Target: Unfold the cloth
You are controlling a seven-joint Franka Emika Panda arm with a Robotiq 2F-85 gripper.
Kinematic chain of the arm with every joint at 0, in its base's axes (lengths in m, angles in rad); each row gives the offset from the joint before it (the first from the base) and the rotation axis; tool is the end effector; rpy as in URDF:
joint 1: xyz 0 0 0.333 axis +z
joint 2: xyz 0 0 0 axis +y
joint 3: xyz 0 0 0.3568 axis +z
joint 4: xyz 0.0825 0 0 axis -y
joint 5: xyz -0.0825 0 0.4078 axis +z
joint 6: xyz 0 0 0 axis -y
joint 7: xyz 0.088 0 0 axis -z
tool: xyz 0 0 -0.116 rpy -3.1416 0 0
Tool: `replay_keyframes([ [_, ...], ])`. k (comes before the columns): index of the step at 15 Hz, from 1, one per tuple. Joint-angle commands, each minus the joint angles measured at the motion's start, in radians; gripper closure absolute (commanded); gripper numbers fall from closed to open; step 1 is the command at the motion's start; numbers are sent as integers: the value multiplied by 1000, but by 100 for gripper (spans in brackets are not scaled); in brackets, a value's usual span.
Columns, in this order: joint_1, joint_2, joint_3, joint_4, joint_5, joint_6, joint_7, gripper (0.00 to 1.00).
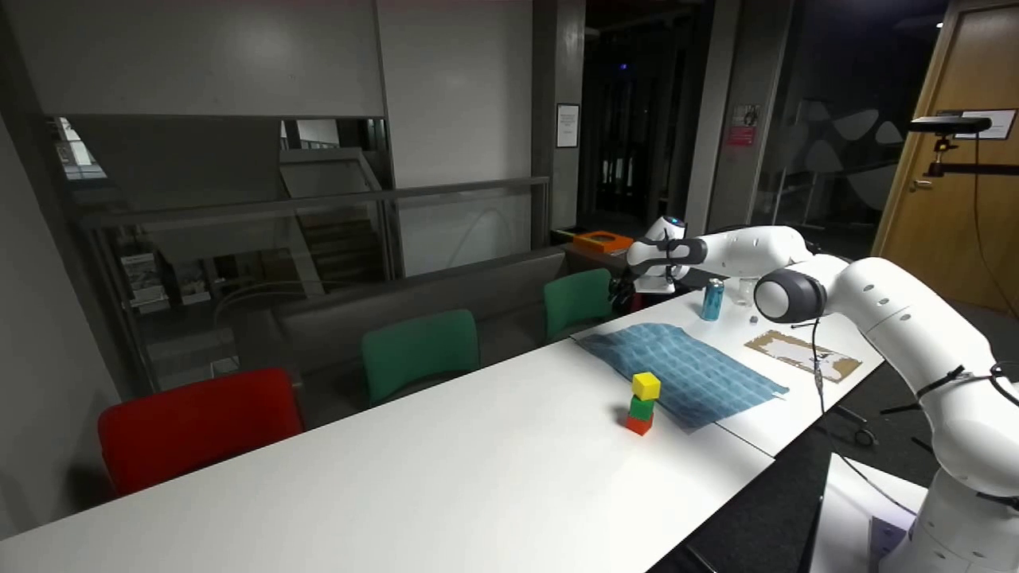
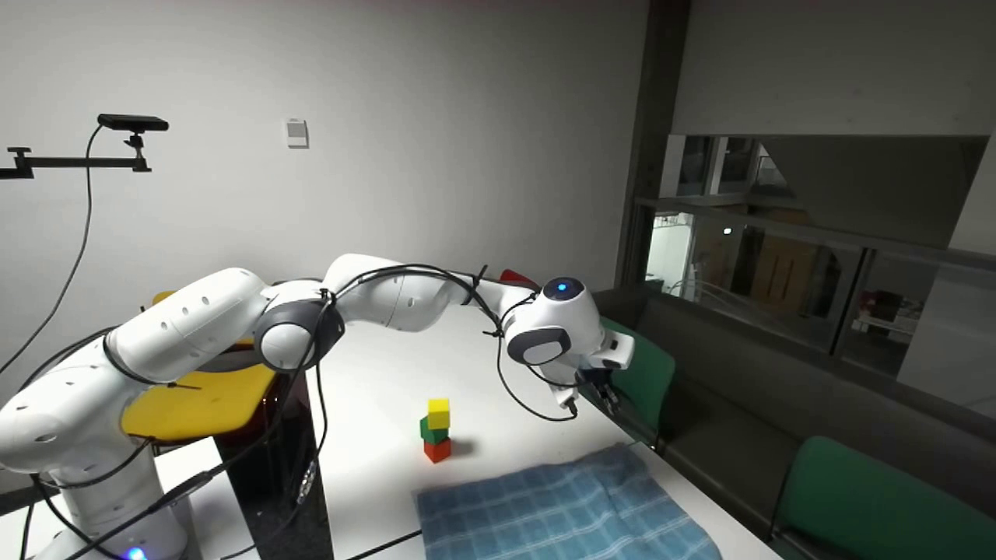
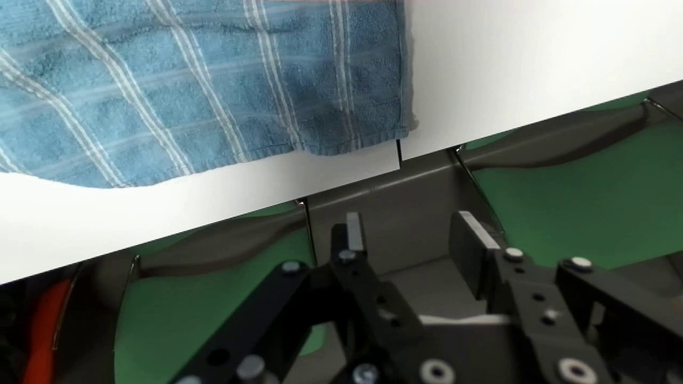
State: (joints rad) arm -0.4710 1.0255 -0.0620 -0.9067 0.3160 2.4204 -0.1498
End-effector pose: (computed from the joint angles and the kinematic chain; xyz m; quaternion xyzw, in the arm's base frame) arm 0.7816 -0.4273 0.3204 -0.9317 0.2508 -0.2620 0.0211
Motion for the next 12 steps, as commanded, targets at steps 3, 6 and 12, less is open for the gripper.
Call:
replay_keyframes([
  [3, -7, -28, -17, -22, -2, -54, 12, 6],
  [6, -20, -66, -7, -70, 21, -12, -9, 0],
  [12, -75, -215, 22, -266, 103, 114, -82, 0],
])
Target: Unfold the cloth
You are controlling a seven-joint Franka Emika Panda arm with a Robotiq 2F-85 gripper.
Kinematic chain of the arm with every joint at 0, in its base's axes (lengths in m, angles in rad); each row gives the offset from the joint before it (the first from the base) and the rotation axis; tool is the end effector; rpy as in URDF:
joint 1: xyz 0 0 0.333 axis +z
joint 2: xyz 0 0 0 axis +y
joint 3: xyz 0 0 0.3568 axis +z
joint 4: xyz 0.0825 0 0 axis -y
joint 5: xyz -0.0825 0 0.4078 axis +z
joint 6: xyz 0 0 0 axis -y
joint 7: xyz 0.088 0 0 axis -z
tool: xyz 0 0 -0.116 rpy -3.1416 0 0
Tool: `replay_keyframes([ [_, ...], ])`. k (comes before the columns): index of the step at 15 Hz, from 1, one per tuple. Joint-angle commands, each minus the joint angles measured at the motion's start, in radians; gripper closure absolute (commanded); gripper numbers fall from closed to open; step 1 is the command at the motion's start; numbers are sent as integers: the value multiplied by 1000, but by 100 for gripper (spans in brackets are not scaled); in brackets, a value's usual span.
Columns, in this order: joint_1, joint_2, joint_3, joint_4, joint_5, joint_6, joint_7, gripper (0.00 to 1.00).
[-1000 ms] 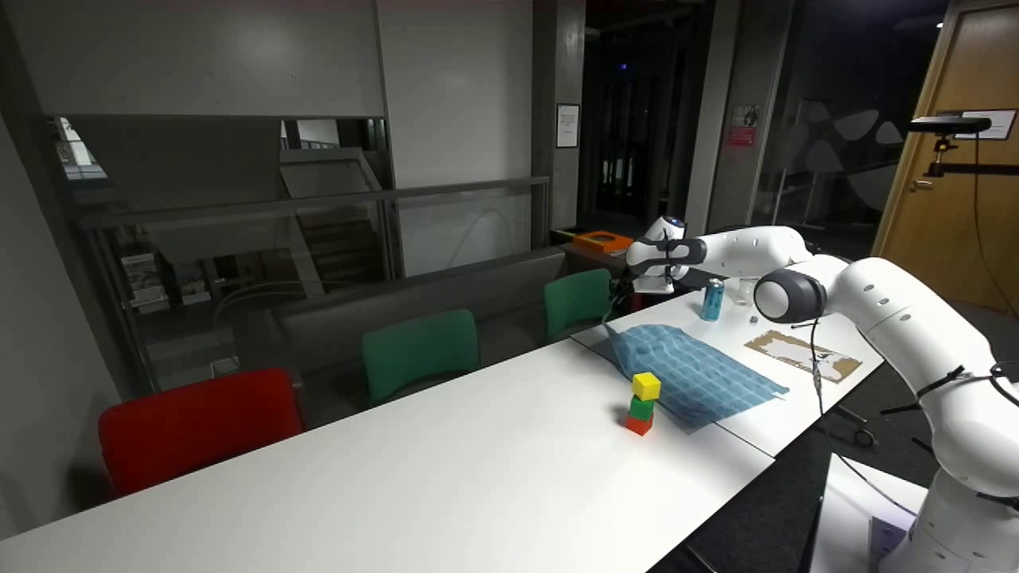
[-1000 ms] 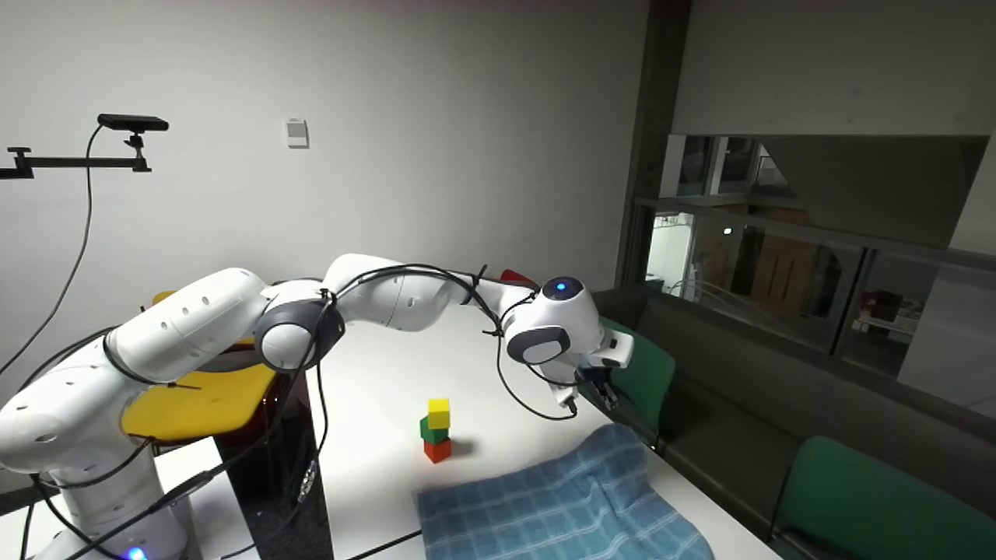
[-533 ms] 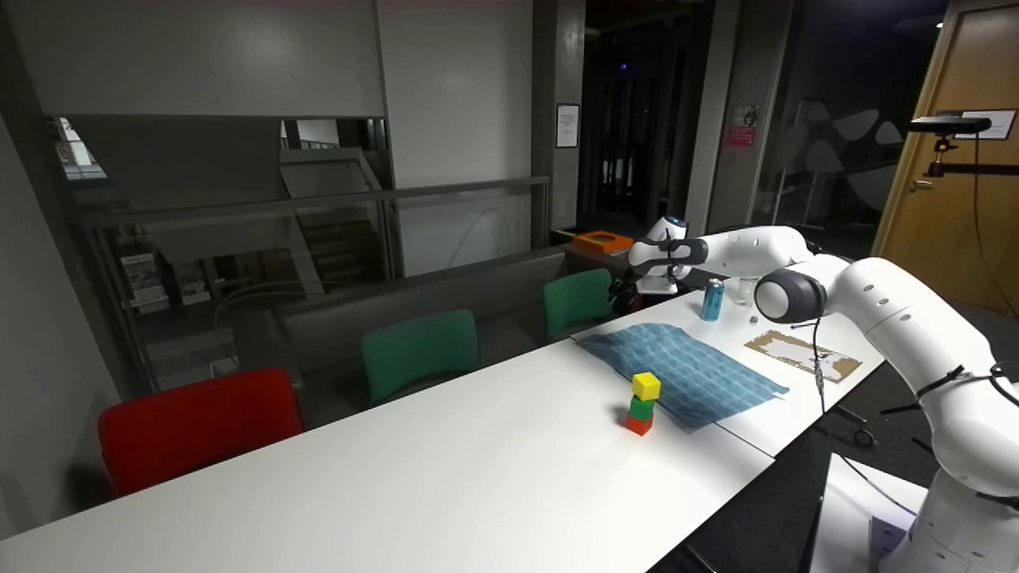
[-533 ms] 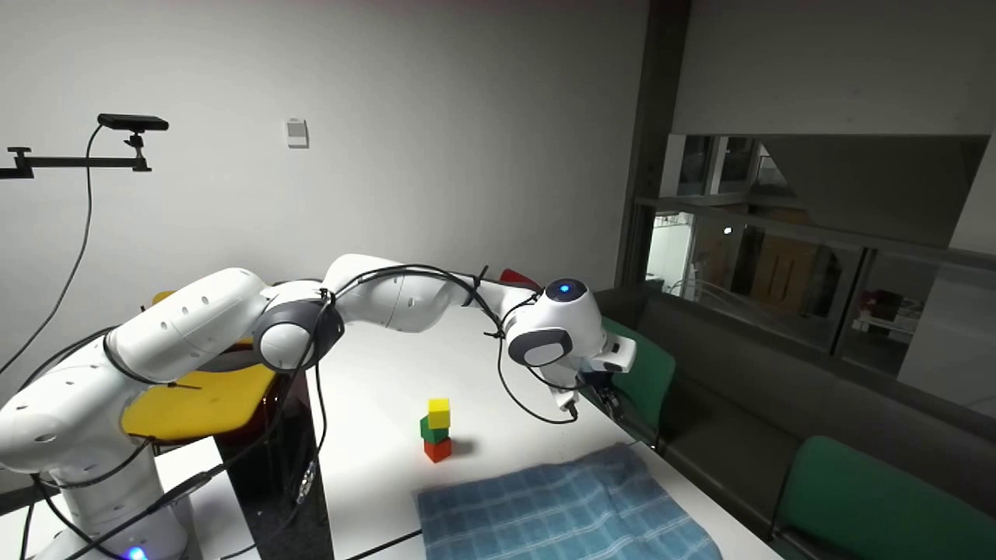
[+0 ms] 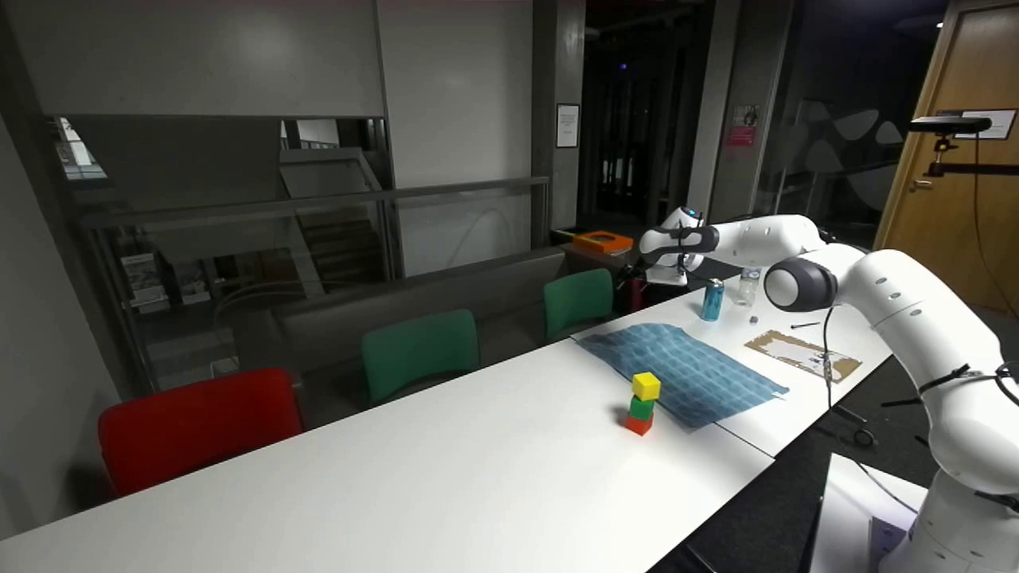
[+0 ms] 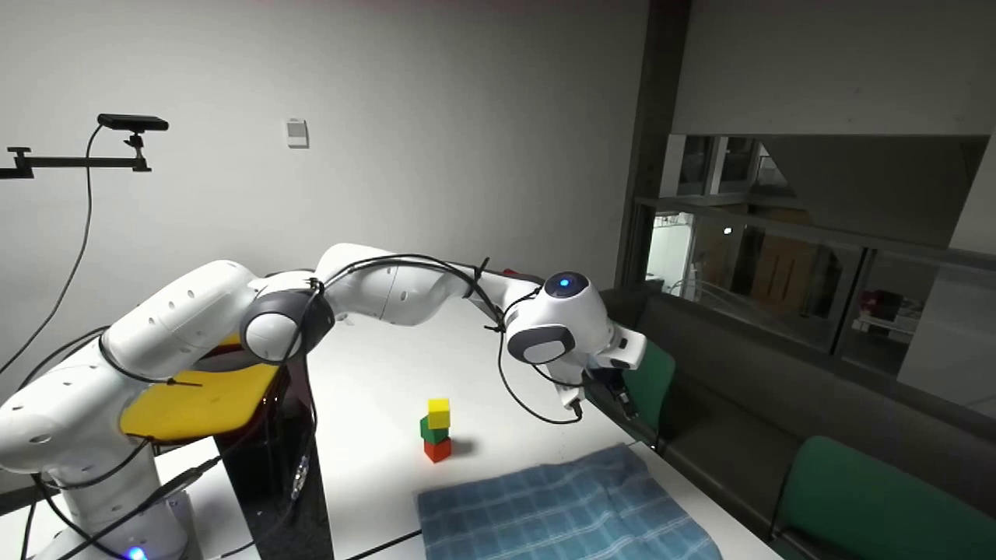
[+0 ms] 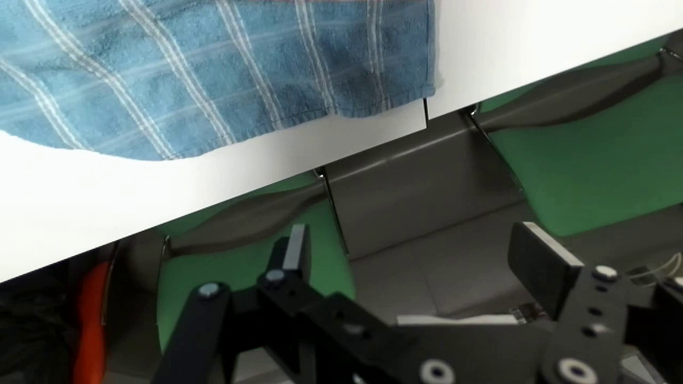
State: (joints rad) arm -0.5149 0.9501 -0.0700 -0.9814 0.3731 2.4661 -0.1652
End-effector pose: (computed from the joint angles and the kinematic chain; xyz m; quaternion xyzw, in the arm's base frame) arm 0.7522 -0.4640 0.3529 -0.9137 0.2841 -0.2896 0.0224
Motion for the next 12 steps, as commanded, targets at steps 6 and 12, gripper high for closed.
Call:
replay_keyframes([
  [6, -70, -269, 49, -418, 126, 221, -215, 0],
  [12, -125, -378, 115, -674, 265, 433, -417, 0],
])
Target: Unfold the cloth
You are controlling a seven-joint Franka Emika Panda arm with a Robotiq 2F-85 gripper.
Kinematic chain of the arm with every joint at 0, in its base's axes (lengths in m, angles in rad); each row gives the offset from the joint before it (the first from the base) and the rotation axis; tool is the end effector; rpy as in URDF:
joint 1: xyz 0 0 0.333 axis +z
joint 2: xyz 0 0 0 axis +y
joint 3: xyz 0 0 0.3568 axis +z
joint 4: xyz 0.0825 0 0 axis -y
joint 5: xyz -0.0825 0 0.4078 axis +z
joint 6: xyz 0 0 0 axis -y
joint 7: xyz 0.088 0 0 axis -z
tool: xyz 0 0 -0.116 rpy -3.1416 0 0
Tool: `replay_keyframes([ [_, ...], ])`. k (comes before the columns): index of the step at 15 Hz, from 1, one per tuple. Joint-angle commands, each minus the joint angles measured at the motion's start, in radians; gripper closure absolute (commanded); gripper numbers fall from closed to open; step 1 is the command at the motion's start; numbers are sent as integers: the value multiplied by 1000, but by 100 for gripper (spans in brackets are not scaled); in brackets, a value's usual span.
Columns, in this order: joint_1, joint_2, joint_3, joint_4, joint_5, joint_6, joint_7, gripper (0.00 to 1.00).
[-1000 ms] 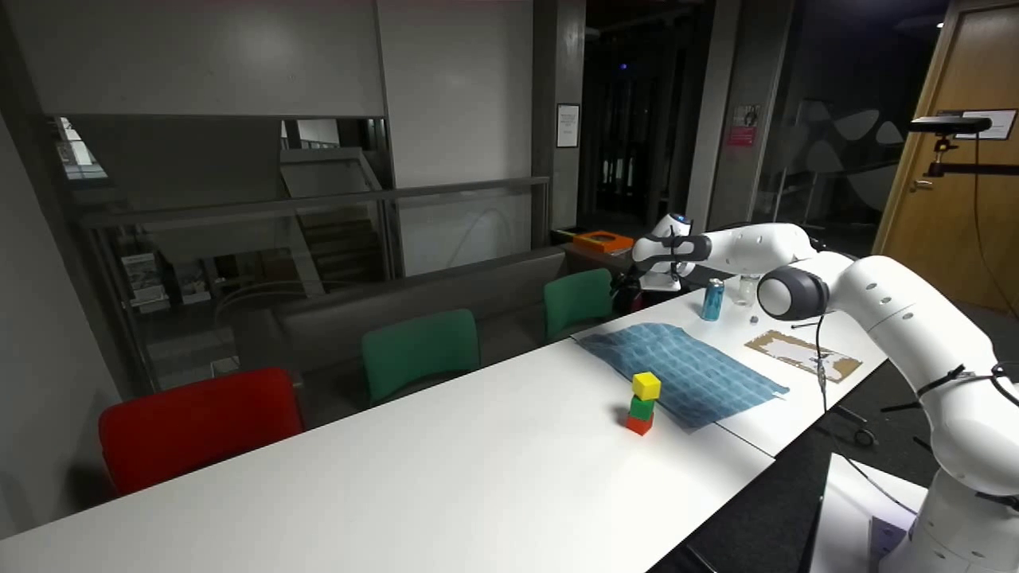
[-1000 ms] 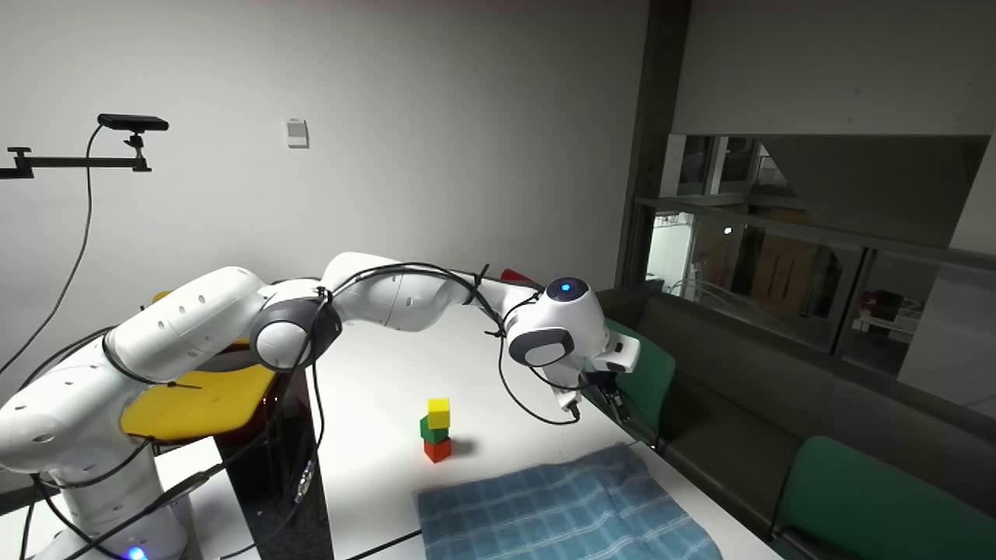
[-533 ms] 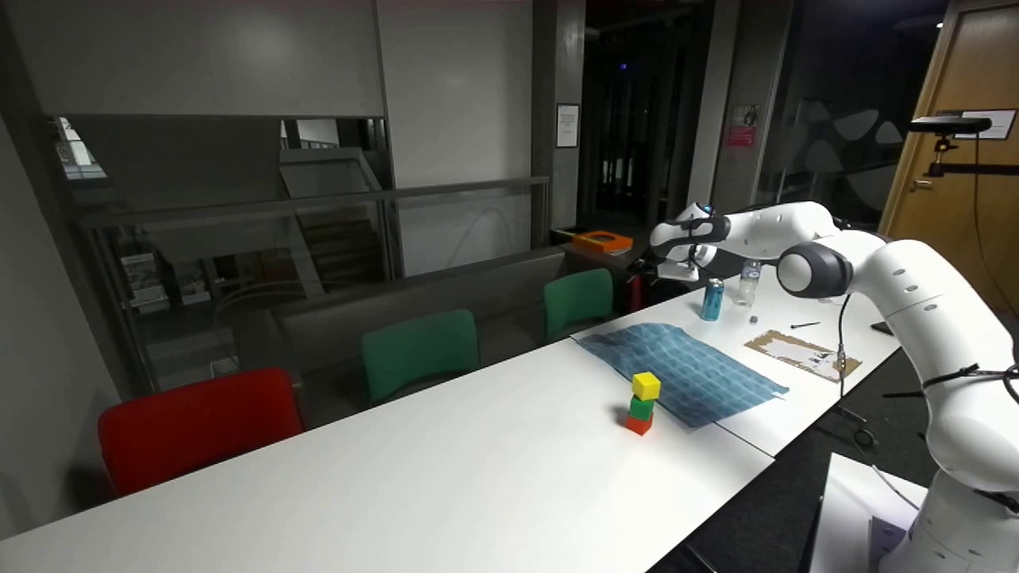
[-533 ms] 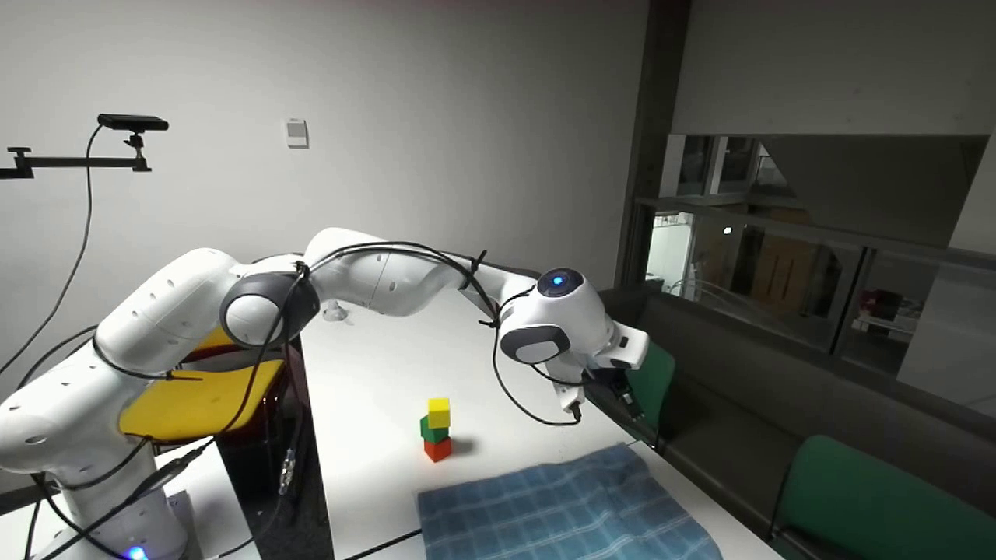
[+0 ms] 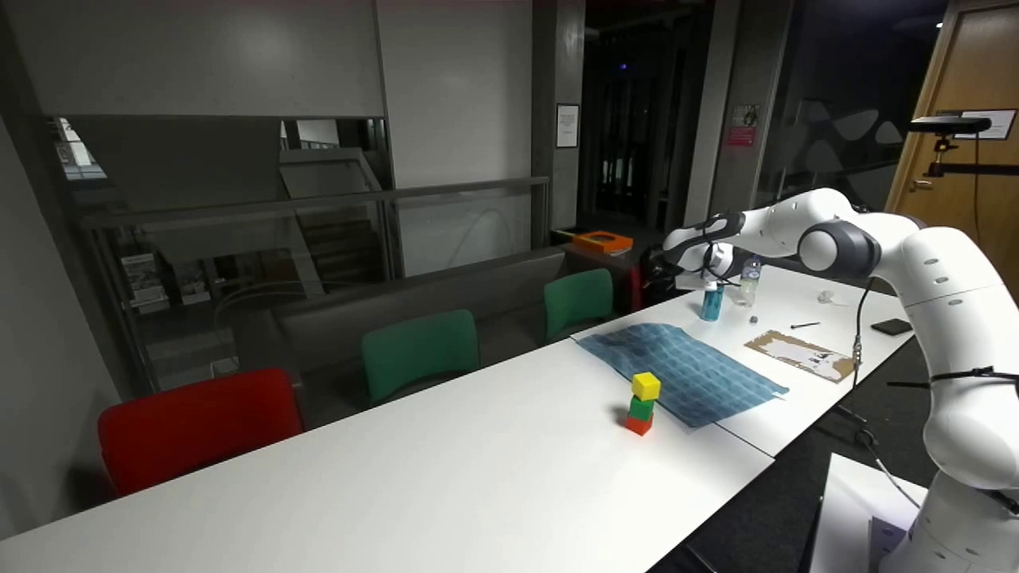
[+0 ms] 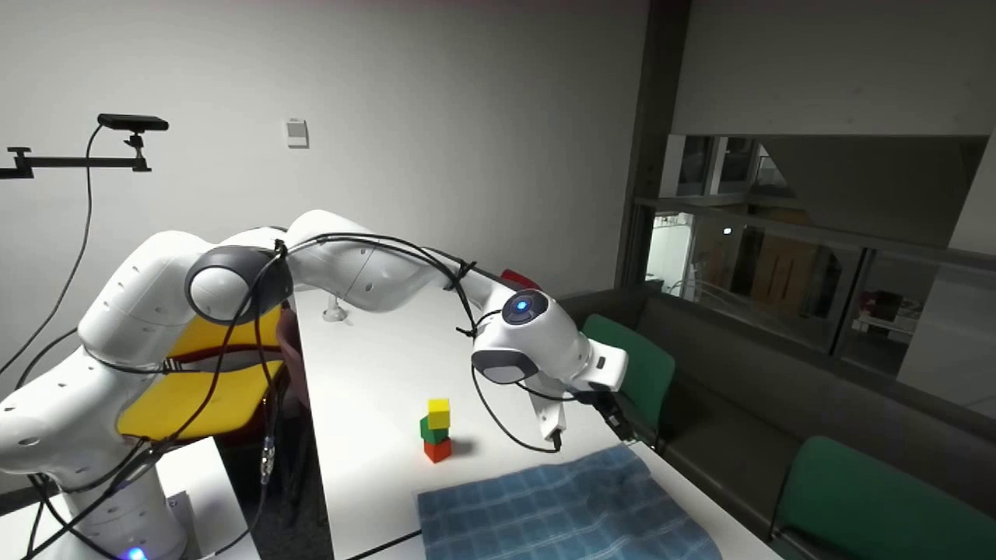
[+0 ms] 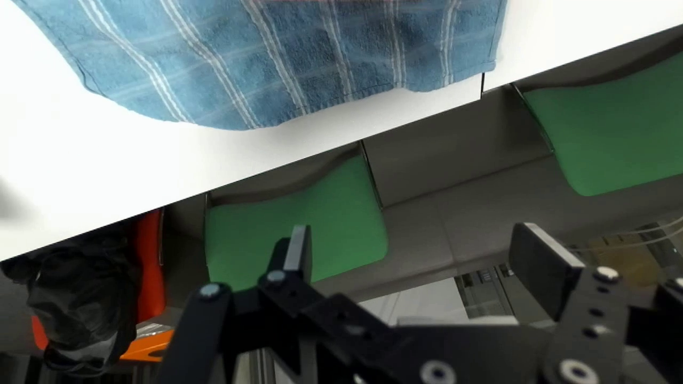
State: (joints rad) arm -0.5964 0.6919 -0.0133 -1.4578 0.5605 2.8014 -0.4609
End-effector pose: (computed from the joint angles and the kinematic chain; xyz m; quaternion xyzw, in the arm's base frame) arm 0.6557 -0.4834 0.3568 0.8930 -0.2819 0.3506 0.0132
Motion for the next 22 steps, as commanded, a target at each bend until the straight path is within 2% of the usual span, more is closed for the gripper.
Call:
replay_keyframes([
  [1, -61, -138, 82, -243, 111, 138, -164, 0],
  [3, -107, -181, 143, -335, 185, 222, -249, 0],
  [6, -209, -237, 276, -449, 298, 337, -370, 0],
  [9, -310, -292, 389, -541, 342, 336, -457, 0],
  [15, -423, -381, 467, -700, 316, 290, -525, 0],
  [22, -492, -442, 514, -810, 317, 263, -562, 0],
])
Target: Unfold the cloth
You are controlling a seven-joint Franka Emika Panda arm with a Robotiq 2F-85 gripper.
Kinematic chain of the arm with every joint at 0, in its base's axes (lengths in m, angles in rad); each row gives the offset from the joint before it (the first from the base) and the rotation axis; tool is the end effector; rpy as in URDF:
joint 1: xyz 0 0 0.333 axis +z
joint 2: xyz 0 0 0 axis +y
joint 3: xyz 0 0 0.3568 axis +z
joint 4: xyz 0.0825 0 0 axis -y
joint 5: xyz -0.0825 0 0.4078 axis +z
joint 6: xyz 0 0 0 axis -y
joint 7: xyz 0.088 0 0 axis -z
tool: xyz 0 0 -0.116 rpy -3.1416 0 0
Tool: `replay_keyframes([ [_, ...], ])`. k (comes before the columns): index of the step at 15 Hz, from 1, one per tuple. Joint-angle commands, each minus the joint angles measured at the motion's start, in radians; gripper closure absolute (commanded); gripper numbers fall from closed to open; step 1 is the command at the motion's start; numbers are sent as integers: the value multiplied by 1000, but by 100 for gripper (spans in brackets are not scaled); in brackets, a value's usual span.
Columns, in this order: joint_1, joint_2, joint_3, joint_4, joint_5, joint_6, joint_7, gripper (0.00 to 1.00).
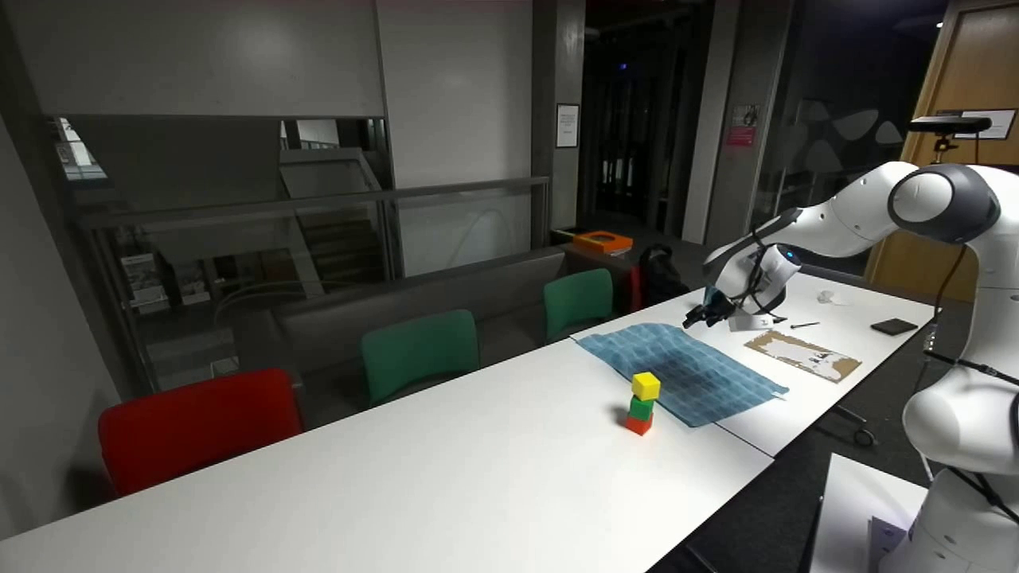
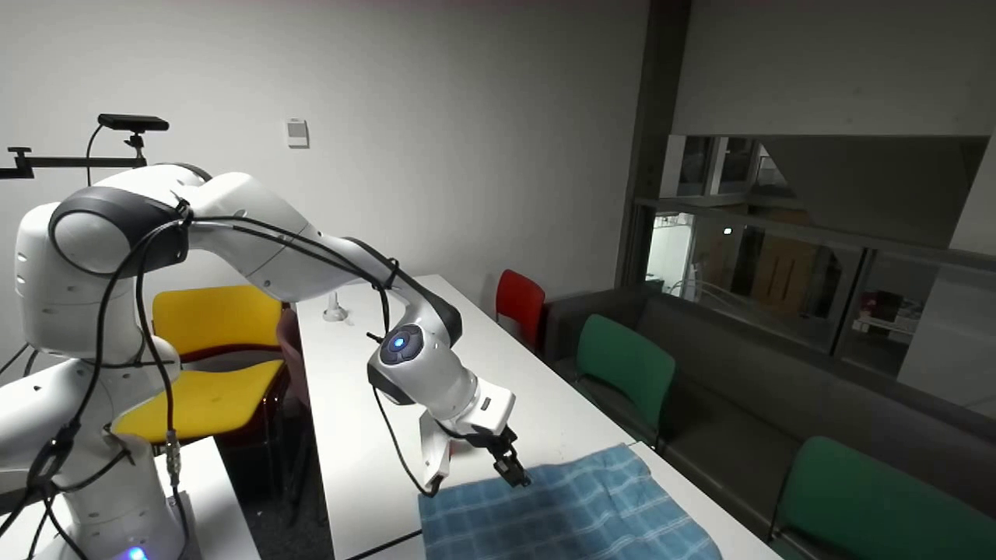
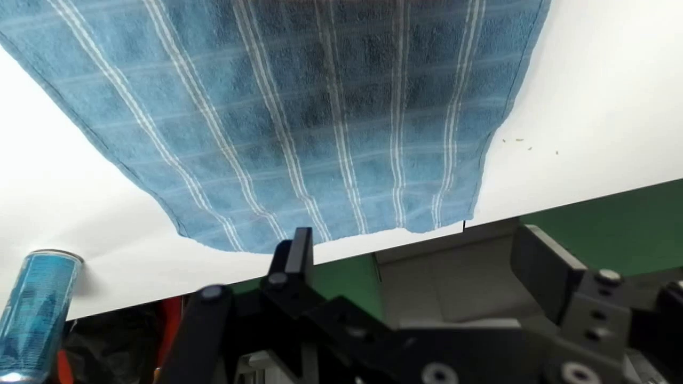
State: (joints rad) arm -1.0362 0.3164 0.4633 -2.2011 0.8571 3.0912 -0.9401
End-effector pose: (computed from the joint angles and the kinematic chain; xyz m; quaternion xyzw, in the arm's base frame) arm 0.4723 -0.3896 0.3082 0.9137 -0.2539 0.3166 0.0219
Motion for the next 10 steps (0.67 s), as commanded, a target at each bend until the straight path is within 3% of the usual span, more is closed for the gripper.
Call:
replay_keyframes([
  [1, -59, -71, 43, -76, 20, -28, -83, 0],
  [5, -78, -71, 61, -84, 22, -27, -63, 0],
  [6, -41, -25, 34, -53, 0, -1, 0, 0],
  [10, -39, -16, 34, -53, 0, -1, 10, 0],
])
